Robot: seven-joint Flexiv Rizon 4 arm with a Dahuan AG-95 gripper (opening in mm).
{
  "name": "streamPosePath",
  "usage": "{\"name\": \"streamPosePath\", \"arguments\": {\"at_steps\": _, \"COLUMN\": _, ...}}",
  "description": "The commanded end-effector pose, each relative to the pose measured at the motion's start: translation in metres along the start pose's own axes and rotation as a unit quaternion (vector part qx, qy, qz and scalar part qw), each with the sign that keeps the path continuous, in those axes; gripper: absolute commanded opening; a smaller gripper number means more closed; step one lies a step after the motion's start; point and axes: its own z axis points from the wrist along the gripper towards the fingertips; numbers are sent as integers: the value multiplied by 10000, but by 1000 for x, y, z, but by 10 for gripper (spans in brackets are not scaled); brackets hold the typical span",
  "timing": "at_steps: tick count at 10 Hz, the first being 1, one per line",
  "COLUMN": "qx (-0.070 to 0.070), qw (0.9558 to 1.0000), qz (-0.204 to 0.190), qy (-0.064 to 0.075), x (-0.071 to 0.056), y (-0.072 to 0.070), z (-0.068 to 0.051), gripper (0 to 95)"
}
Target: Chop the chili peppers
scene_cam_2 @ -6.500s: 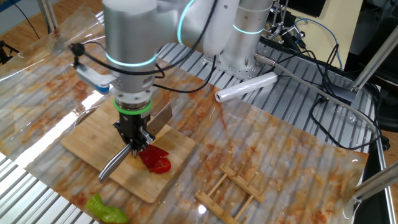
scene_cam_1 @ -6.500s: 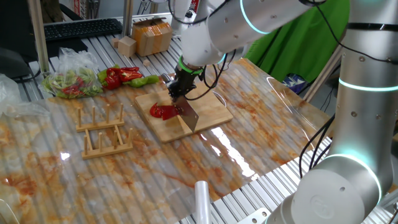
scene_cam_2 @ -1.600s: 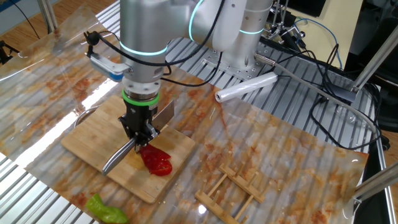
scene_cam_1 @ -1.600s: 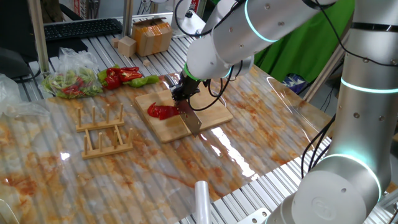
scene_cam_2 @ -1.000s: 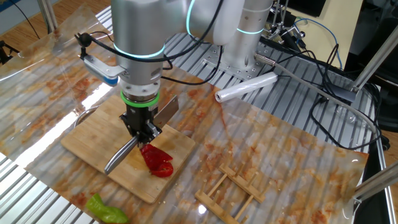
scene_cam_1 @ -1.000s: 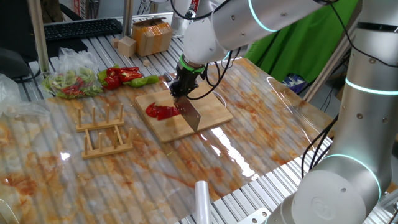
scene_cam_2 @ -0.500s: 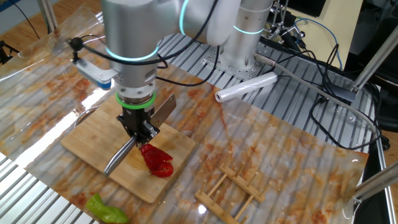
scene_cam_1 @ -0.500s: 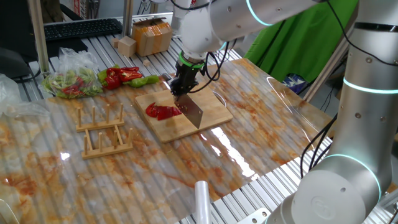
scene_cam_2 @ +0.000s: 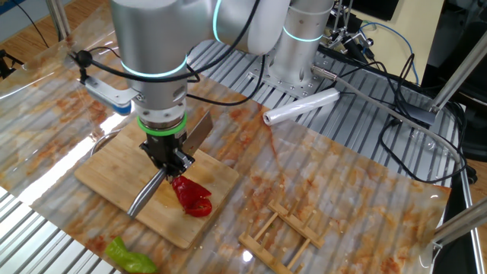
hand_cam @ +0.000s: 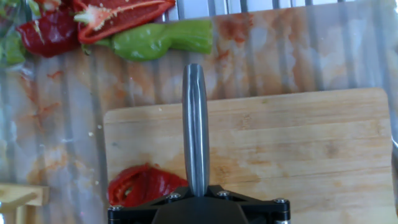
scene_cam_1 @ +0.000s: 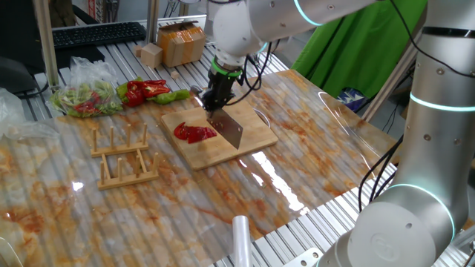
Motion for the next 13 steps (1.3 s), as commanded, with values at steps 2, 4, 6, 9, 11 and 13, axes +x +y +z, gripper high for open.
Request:
{"name": "streamPosePath", "arguments": {"at_steps": 2, "qx": 80, "qw": 9997, "qz": 209, "qy": 74, "x": 7, "y": 23, "z": -18, "gripper": 0}}
{"name": "streamPosePath", "arguments": {"at_steps": 4, "qx": 104, "qw": 9990, "qz": 407, "qy": 117, "x": 13, "y": 49, "z": -30, "gripper": 0}}
{"name": "streamPosePath", "arguments": {"at_steps": 6, "qx": 126, "qw": 9979, "qz": 614, "qy": 152, "x": 15, "y": 73, "z": -39, "gripper": 0}}
{"name": "streamPosePath", "arguments": {"at_steps": 9, "qx": 131, "qw": 9964, "qz": 827, "qy": 162, "x": 24, "y": 98, "z": -42, "gripper": 0}}
{"name": "streamPosePath", "arguments": {"at_steps": 11, "qx": 168, "qw": 9954, "qz": 933, "qy": 130, "x": 30, "y": 113, "z": -42, "gripper": 0}}
{"name": "streamPosePath", "arguments": {"at_steps": 13, "qx": 174, "qw": 9948, "qz": 997, "qy": 113, "x": 32, "y": 117, "z": -38, "gripper": 0}}
